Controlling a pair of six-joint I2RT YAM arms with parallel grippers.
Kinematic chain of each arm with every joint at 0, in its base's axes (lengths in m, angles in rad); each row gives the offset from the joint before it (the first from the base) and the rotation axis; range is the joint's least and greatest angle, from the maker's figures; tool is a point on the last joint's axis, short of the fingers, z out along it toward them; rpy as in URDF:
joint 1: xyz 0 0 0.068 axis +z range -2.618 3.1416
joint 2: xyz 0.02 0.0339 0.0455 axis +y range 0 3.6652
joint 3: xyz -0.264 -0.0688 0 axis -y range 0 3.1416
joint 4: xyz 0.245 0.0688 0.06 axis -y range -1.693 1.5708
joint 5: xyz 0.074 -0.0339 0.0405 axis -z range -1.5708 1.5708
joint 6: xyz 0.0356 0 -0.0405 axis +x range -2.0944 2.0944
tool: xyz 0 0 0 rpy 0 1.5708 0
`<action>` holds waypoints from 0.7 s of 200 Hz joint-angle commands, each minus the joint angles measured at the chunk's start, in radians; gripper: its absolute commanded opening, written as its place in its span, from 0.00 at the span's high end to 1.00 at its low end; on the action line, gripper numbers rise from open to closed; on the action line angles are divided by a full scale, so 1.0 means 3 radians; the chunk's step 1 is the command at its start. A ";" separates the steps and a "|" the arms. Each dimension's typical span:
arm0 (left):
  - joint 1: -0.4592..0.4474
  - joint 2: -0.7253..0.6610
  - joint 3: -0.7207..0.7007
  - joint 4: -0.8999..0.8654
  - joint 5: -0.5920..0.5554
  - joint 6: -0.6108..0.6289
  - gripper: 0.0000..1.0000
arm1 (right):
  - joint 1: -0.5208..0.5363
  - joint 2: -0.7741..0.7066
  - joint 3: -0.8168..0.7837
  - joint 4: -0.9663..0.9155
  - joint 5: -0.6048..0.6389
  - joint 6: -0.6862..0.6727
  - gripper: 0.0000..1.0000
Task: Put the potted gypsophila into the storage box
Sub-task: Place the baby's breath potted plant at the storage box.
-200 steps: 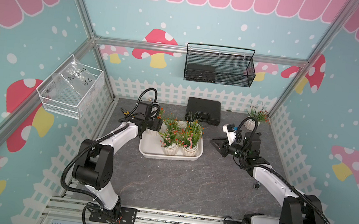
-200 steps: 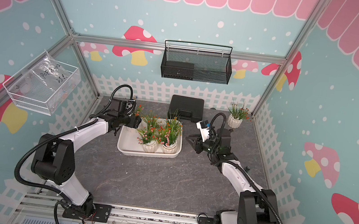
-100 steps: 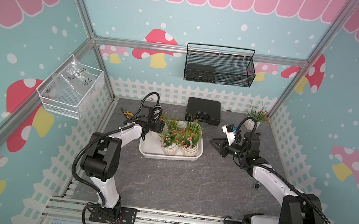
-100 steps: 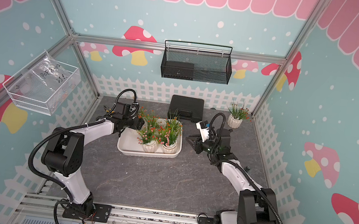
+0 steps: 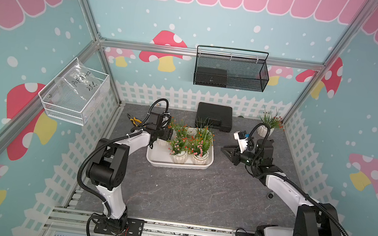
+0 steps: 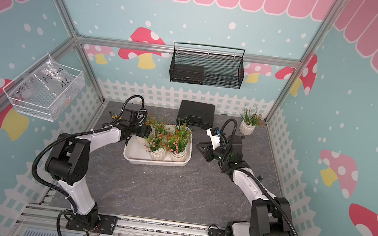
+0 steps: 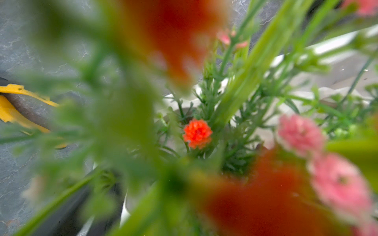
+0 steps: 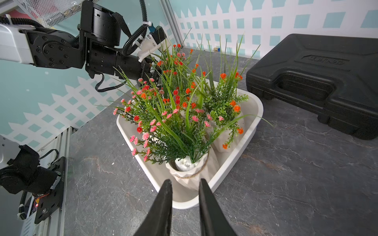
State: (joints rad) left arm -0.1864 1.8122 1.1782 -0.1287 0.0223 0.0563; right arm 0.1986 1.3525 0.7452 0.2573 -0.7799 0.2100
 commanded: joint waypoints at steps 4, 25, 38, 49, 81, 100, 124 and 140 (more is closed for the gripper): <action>0.0003 0.0053 0.0061 0.0076 -0.0122 0.0019 0.32 | 0.0021 0.0018 0.0088 -0.0022 0.0011 -0.0076 0.74; 0.0006 0.0102 0.0164 -0.0145 -0.0076 -0.0009 0.29 | 0.0013 0.0016 0.0102 -0.0048 0.0090 -0.0051 0.73; 0.0006 0.0128 0.0201 -0.0259 -0.0069 -0.0027 0.29 | 0.0005 0.0024 0.0119 -0.0079 0.0121 -0.0031 0.72; 0.0007 0.0136 0.0214 -0.0344 -0.0064 -0.0039 0.28 | 0.0002 0.0020 0.0124 -0.0096 0.0130 -0.0016 0.71; 0.0006 0.0151 0.0237 -0.0508 -0.0079 -0.0062 0.22 | -0.0015 -0.0055 0.0078 -0.0103 0.0170 0.0029 0.71; 0.0005 0.0129 0.0251 -0.0606 -0.0100 -0.0080 0.17 | -0.0032 -0.0102 0.0058 -0.0122 0.0184 0.0046 0.70; 0.0012 0.0013 0.0210 -0.0621 -0.0094 -0.0085 0.12 | -0.0051 -0.0151 0.0042 -0.0156 0.0212 0.0059 0.69; 0.0012 -0.0076 0.0214 -0.0686 -0.0119 -0.0089 0.10 | -0.0068 -0.0171 0.0042 -0.0186 0.0239 0.0075 0.68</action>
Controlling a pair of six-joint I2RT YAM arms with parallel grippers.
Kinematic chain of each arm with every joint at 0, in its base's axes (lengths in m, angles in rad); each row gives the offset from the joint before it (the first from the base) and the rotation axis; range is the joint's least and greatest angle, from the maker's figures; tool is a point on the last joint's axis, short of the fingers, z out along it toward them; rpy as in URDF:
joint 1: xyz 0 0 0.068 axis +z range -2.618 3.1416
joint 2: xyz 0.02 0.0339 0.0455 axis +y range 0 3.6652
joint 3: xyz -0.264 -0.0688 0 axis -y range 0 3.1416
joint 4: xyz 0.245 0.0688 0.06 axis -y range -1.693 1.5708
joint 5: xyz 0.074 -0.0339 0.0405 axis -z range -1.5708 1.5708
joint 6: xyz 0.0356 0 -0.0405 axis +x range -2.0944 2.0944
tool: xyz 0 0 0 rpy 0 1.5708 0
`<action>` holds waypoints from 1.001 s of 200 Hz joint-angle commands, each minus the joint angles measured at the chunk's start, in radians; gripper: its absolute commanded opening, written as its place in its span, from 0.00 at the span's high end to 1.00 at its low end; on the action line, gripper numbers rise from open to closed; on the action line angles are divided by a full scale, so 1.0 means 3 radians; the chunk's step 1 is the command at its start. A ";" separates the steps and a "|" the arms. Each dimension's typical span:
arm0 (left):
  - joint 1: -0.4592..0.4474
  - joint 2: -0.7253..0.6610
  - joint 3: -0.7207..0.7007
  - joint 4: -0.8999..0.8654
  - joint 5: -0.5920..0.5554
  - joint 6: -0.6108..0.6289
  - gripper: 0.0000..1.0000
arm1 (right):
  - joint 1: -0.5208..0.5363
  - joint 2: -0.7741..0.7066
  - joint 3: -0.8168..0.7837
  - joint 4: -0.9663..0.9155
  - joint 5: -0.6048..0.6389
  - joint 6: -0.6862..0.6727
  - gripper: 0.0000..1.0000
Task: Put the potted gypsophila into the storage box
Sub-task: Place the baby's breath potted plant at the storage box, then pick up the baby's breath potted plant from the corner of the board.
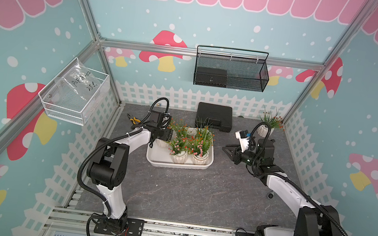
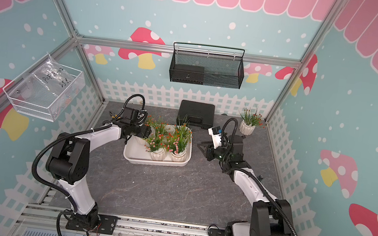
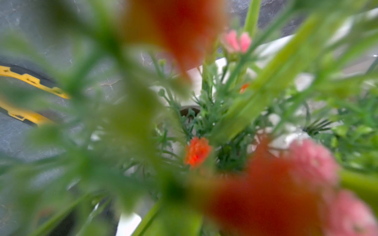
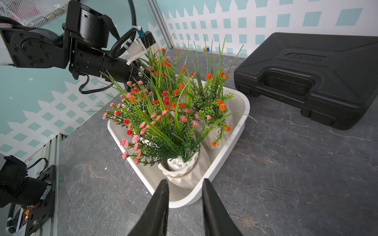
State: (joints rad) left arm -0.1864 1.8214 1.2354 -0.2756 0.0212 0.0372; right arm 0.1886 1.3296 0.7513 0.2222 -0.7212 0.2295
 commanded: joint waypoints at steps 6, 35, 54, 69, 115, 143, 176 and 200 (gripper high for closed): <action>0.0013 -0.0143 0.0016 -0.0219 -0.0113 -0.0023 0.09 | -0.0047 -0.0100 0.0017 -0.0083 0.0060 0.0026 0.67; 0.0013 -0.0301 -0.0004 -0.0397 -0.0050 0.0042 0.07 | -0.0154 -0.0143 -0.0001 -0.0137 0.0116 0.0101 0.55; 0.0013 -0.0387 -0.0050 -0.0503 -0.0104 0.0070 0.05 | -0.0223 -0.0213 -0.0037 -0.0134 0.0124 0.0130 0.50; 0.0013 -0.0485 -0.0109 -0.0546 -0.0129 0.0070 0.04 | -0.0281 -0.0233 -0.0036 -0.0147 0.0111 0.0153 0.50; 0.0003 -0.1259 -0.0462 -0.0513 -0.0241 -0.0125 0.01 | -0.0551 -0.0269 0.0055 -0.0214 0.0118 0.0231 0.50; -0.0042 -0.1994 -0.0831 -0.0176 -0.0067 -0.0369 0.02 | -0.0741 -0.0336 0.0085 -0.0363 0.0437 0.0248 0.44; -0.0152 -0.2692 -0.1314 0.0282 0.0160 -0.0707 0.03 | -0.0909 -0.0314 0.0231 -0.0770 0.1098 0.0136 0.28; -0.0300 -0.3062 -0.1701 0.0663 0.0248 -0.1068 0.03 | -0.1007 -0.0222 0.0334 -0.1027 0.1704 0.0100 0.18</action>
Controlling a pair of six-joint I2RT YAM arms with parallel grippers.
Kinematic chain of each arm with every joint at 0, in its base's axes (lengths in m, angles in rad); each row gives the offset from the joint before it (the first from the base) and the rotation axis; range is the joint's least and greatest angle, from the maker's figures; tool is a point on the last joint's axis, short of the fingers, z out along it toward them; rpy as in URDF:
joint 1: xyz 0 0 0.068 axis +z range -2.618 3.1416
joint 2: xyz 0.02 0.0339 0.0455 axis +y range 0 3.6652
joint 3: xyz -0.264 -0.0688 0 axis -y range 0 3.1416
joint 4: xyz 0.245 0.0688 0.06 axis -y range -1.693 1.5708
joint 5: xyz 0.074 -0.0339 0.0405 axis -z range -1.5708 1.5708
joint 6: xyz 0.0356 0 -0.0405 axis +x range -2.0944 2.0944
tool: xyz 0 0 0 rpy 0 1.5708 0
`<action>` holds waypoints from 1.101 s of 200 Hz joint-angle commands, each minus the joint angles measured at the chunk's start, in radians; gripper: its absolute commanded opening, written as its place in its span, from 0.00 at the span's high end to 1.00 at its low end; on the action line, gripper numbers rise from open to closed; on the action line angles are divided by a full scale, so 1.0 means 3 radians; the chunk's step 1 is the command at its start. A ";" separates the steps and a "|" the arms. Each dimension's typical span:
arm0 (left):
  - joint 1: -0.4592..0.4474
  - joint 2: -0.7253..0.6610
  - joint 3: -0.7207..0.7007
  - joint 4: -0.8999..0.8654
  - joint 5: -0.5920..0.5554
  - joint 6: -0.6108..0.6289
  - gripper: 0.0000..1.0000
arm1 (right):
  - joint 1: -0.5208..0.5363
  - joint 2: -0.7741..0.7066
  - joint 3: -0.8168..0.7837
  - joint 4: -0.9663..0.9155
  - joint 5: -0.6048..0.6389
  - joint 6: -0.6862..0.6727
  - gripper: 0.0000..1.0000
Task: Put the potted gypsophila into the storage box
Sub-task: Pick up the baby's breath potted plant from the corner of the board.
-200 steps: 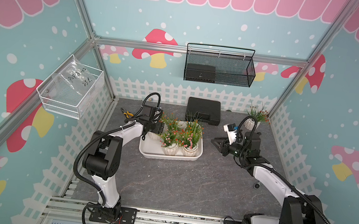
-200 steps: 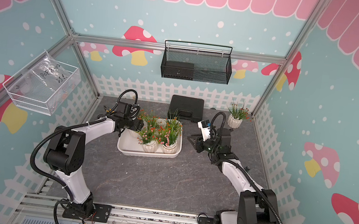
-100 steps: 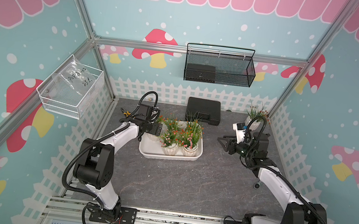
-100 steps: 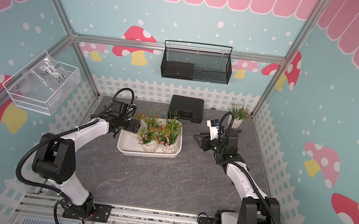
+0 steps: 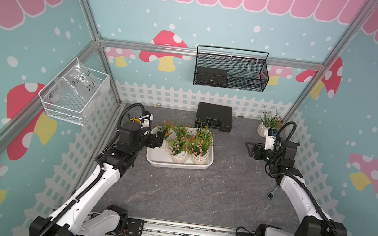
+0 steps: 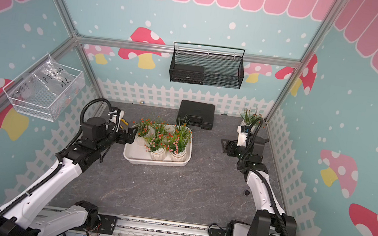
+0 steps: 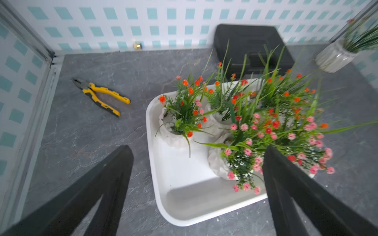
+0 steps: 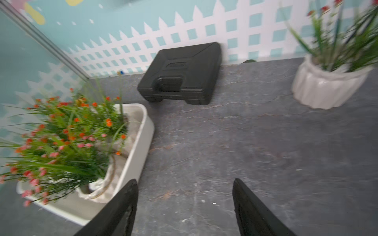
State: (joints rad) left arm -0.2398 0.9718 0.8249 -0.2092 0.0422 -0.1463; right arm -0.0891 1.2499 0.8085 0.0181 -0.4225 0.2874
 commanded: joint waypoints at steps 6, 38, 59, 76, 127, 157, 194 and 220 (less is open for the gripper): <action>-0.0173 -0.0307 -0.0431 0.0551 0.0170 -0.0528 0.03 | -0.0111 0.0065 0.0156 -0.0357 0.0846 -0.0108 0.17; -0.0500 -0.0613 -0.0813 0.0976 0.0096 -0.0717 0.01 | -0.0260 0.0360 0.0376 -0.0333 0.1179 -0.0203 0.13; -0.0702 -0.0663 -0.0986 0.1135 0.0131 -0.0740 0.01 | -0.0346 0.0556 0.0473 -0.0152 0.1197 -0.0253 0.13; -0.0769 -0.0601 -0.1062 0.1214 0.0225 -0.0677 0.01 | -0.0417 0.0747 0.0560 0.0015 0.1095 -0.0313 0.12; -0.0781 -0.0414 -0.1044 0.1175 0.0399 -0.0394 0.01 | -0.0460 0.1378 0.1045 0.0251 0.1084 -0.0420 0.02; -0.0785 -0.0345 -0.1086 0.1227 0.0541 -0.0313 0.01 | -0.0460 0.1848 0.1455 0.0272 0.1085 -0.0356 0.01; -0.0786 -0.0411 -0.1172 0.1300 0.0540 -0.0170 0.01 | -0.0456 0.2131 0.1499 0.0721 0.1210 -0.0257 0.01; -0.0786 -0.0370 -0.1250 0.1492 0.0686 -0.0136 0.01 | -0.0455 0.2291 0.1502 0.0892 0.1220 -0.0237 0.01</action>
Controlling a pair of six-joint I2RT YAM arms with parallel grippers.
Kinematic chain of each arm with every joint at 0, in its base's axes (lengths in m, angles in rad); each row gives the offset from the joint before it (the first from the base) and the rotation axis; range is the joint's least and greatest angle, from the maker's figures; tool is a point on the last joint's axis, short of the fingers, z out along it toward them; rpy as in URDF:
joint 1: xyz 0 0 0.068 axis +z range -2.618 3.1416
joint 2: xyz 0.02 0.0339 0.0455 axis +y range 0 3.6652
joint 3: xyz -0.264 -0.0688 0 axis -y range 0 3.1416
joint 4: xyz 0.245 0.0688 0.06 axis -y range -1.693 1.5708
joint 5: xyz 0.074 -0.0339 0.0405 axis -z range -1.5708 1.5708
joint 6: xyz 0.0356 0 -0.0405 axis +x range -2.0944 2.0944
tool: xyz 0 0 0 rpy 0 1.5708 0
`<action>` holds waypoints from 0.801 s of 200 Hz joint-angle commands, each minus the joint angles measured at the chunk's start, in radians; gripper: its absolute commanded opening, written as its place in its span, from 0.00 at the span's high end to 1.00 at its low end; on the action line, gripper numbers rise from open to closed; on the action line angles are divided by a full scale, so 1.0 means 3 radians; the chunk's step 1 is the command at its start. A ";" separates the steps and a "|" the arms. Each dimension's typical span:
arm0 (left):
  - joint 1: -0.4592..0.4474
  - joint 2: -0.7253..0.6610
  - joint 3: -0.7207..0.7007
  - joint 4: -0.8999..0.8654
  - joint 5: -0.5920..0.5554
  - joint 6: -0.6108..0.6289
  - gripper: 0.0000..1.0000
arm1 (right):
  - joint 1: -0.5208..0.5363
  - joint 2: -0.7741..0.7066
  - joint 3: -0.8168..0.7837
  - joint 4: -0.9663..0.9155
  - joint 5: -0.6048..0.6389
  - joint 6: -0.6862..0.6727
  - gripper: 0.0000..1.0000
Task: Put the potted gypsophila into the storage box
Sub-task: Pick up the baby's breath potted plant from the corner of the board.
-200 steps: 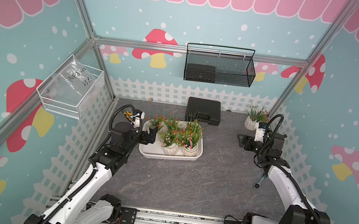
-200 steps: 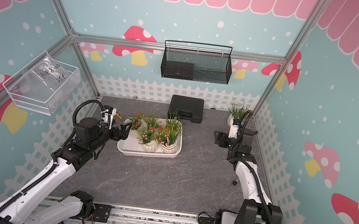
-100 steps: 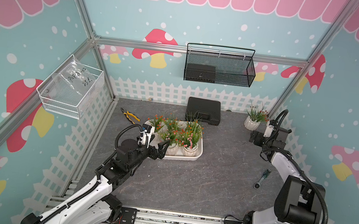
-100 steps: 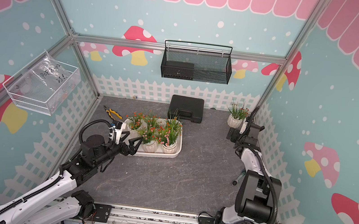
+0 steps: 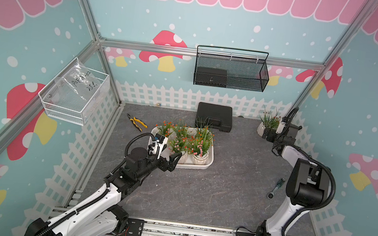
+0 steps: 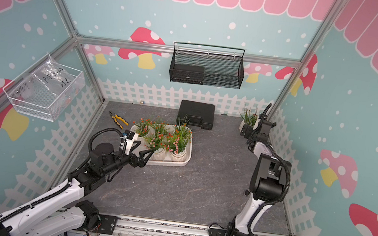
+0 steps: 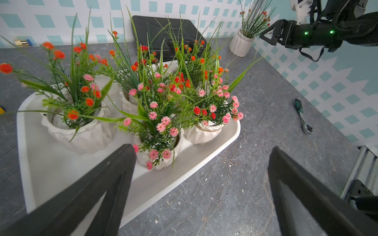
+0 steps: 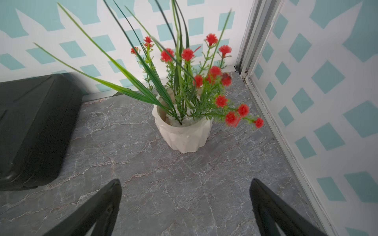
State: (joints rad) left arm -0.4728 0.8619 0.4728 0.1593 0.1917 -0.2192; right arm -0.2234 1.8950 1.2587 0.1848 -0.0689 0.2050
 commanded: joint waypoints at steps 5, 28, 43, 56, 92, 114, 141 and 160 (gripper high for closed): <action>-0.0009 0.0018 -0.0091 0.0312 0.0242 0.0114 0.01 | -0.0005 0.0160 -0.0007 0.0372 0.0024 0.0045 0.01; -0.0009 0.0153 -0.0115 0.0437 0.0327 0.0107 0.01 | -0.0010 0.0214 -0.0197 0.0745 -0.0062 0.0113 0.01; -0.0009 0.0239 -0.0081 0.0416 0.0342 0.0112 0.01 | -0.0008 0.0318 -0.0149 0.0811 -0.0084 0.0124 0.01; -0.0009 0.0290 -0.0059 0.0400 0.0360 0.0110 0.01 | -0.0012 0.0424 -0.0059 0.0810 -0.0112 0.0124 0.01; -0.0010 0.0378 -0.0063 0.0496 0.0404 0.0092 0.01 | 0.0001 0.0611 0.0101 0.0799 -0.0053 0.0082 0.01; -0.0011 0.0504 -0.0057 0.0572 0.0432 0.0081 0.01 | 0.0000 0.0773 0.0234 0.0731 -0.0069 0.0036 0.01; -0.0013 0.0705 -0.0050 0.0704 0.0515 0.0071 0.01 | -0.0002 0.0939 0.0371 0.0694 -0.0111 -0.0003 0.01; -0.0012 0.0805 -0.0024 0.0751 0.0531 0.0071 0.01 | -0.0002 0.1041 0.0483 0.0661 -0.0179 -0.0017 0.01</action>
State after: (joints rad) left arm -0.4732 1.0767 0.4538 0.3305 0.3180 -0.2016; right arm -0.2226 2.1601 1.3575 0.3901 -0.0952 0.2237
